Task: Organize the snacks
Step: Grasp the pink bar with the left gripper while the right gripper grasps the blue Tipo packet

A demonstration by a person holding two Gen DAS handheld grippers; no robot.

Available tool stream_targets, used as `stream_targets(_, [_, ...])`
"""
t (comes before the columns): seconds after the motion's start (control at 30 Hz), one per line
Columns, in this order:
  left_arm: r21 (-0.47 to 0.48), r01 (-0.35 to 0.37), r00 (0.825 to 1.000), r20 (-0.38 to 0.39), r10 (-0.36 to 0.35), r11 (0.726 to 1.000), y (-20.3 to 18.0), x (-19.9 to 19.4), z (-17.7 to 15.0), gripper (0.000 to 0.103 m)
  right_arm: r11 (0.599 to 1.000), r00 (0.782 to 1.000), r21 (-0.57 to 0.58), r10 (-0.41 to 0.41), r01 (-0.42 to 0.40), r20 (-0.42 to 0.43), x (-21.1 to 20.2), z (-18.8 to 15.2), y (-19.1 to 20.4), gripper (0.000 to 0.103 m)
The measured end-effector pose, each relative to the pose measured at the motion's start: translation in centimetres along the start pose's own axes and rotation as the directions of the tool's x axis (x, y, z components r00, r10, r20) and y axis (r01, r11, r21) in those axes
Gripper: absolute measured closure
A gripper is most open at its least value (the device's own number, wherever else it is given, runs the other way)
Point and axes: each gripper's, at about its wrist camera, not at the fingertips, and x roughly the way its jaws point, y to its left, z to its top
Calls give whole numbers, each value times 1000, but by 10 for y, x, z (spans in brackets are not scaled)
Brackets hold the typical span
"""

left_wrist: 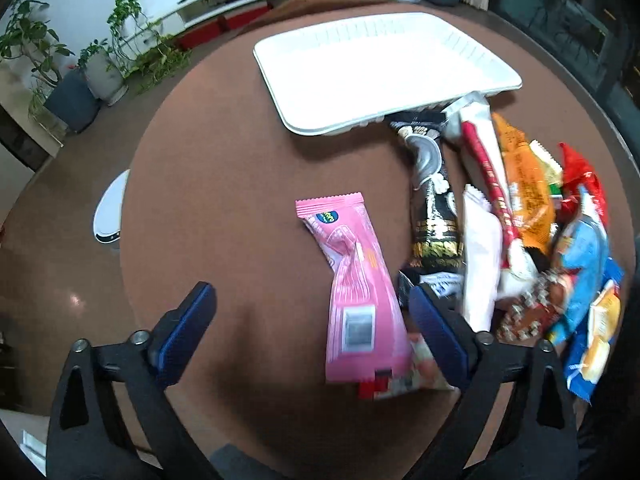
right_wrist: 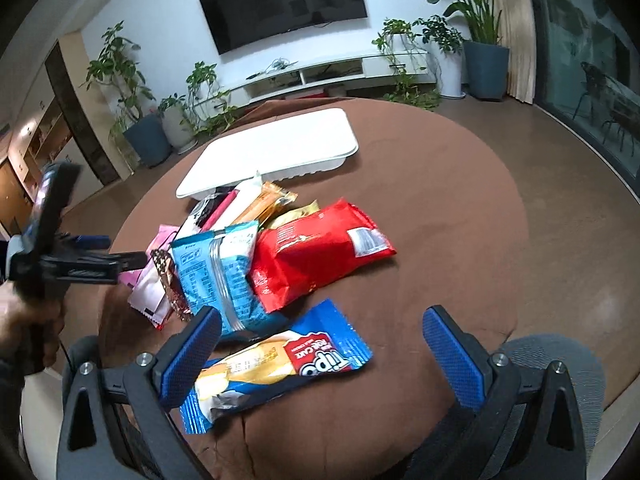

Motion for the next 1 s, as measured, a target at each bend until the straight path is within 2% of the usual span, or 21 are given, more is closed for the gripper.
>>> stream_targets(0.13, [0, 0, 1000, -25, 0, 1000, 2, 22, 13, 9, 1000, 1000, 2, -1, 1, -11, 1, 0, -2, 1])
stream_targets(0.17, [-1, 5, 1000, -26, -5, 1000, 2, 27, 16, 14, 1000, 1000, 4, -1, 1, -13, 1, 0, -2, 1])
stream_targets(0.23, [-9, 20, 999, -38, -20, 1000, 3, 41, 22, 30, 1000, 1000, 5, 1, -1, -19, 1, 0, -3, 3])
stream_targets(0.27, [-9, 22, 999, -48, -23, 1000, 4, 45, 24, 43, 1000, 1000, 5, 0, 0, -21, 2, 1, -3, 3])
stream_targets(0.3, [-2, 31, 998, -59, -31, 1000, 5, 51, 26, 49, 1000, 1000, 5, -1, 1, -21, 2, 0, -3, 3])
stream_targets(0.47, [39, 56, 997, -55, -53, 998, 3, 60, 32, 50, 1000, 1000, 3, 3, -2, -25, 2, -1, -2, 3])
stream_targets(0.57, [90, 39, 997, -76, -32, 995, 1, 66, 43, 45, 1000, 999, 7, 4, -4, -33, 2, -2, -1, 3])
stream_targets(0.63, [139, 18, 997, -72, -8, 990, -4, 69, 49, 46, 1000, 999, 9, 5, -5, -38, 2, -3, -1, 3])
stream_targets(0.67, [165, 15, 998, -65, -4, 986, -8, 70, 53, 52, 1000, 999, 9, 6, -5, -41, 2, -3, 0, 3])
stream_targets(0.7, [189, 31, 998, -62, -20, 981, -7, 67, 52, 69, 1000, 999, 11, 4, -4, -45, 2, -3, -1, 3])
stream_targets(0.73, [206, 61, 997, -66, -48, 977, -8, 66, 51, 74, 1000, 999, 15, 5, -4, -48, 2, -4, -1, 3])
stream_targets(0.83, [232, 59, 998, -43, -50, 971, -6, 71, 54, 75, 1000, 998, 25, 4, -2, -61, 0, -5, 0, 3])
stream_targets(1.0, [159, 129, 992, -11, -128, 979, 16, 75, 54, 77, 999, 993, 46, 30, -25, -113, 1, -11, 7, 4])
